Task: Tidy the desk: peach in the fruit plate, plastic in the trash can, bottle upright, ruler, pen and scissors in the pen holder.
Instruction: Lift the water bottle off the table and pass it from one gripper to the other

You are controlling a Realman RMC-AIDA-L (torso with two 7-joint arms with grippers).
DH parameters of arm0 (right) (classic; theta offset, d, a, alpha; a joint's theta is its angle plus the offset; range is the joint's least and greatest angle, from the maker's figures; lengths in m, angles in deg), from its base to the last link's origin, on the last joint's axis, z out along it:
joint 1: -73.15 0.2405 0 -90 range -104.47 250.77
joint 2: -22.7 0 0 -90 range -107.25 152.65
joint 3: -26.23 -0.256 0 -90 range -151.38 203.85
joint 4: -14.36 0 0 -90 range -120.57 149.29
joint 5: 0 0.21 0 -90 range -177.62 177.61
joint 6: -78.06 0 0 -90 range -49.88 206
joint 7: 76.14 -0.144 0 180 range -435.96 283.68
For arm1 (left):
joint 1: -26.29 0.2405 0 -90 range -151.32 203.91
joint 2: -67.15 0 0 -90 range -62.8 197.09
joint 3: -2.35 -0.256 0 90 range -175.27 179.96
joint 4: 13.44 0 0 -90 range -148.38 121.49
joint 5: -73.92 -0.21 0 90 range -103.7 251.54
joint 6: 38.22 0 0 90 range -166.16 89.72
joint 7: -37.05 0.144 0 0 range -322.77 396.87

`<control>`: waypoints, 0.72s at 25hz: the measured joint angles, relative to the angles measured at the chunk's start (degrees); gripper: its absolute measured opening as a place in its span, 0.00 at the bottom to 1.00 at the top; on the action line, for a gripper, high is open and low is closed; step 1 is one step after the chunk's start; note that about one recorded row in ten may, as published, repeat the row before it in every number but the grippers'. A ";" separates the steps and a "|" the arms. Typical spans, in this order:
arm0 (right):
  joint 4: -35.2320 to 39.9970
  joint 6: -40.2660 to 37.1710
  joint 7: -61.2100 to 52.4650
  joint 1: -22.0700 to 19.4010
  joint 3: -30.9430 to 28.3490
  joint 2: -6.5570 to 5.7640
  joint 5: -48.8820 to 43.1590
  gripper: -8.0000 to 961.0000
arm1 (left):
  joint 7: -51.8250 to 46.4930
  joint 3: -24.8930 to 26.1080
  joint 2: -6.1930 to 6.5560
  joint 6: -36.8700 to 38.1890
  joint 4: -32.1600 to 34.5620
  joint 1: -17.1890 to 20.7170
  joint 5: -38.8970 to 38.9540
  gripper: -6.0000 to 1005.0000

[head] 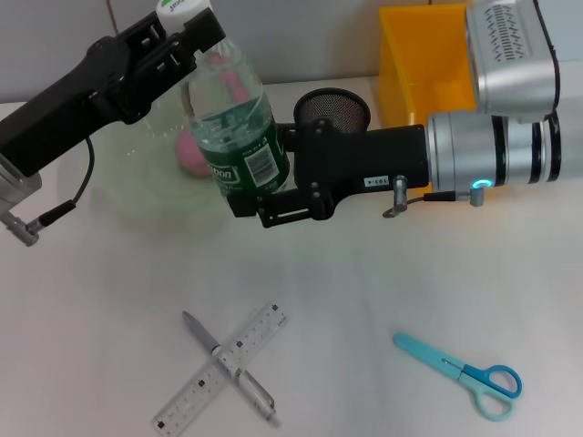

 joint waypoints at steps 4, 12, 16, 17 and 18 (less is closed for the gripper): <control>-0.63 0.75 0.00 -0.09 0.07 0.02 -0.29 0.82 | 0.00 0.05 -0.01 -0.16 0.06 -0.05 0.06 0.45; -1.59 1.95 -0.01 -0.46 1.63 0.07 -0.87 0.82 | -0.40 0.23 0.01 -0.37 0.28 -0.25 0.36 0.45; -1.56 2.71 -0.01 -0.91 1.65 0.14 -0.88 0.82 | -0.45 0.23 0.04 -0.52 0.28 -0.26 0.36 0.45; -1.63 2.94 -0.01 -0.94 1.65 0.14 -0.93 0.82 | -0.46 0.23 0.05 -0.53 0.28 -0.26 0.36 0.45; -1.63 2.94 -0.01 -0.94 1.65 0.14 -0.93 0.82 | -0.47 0.22 0.06 -0.53 0.28 -0.27 0.36 0.45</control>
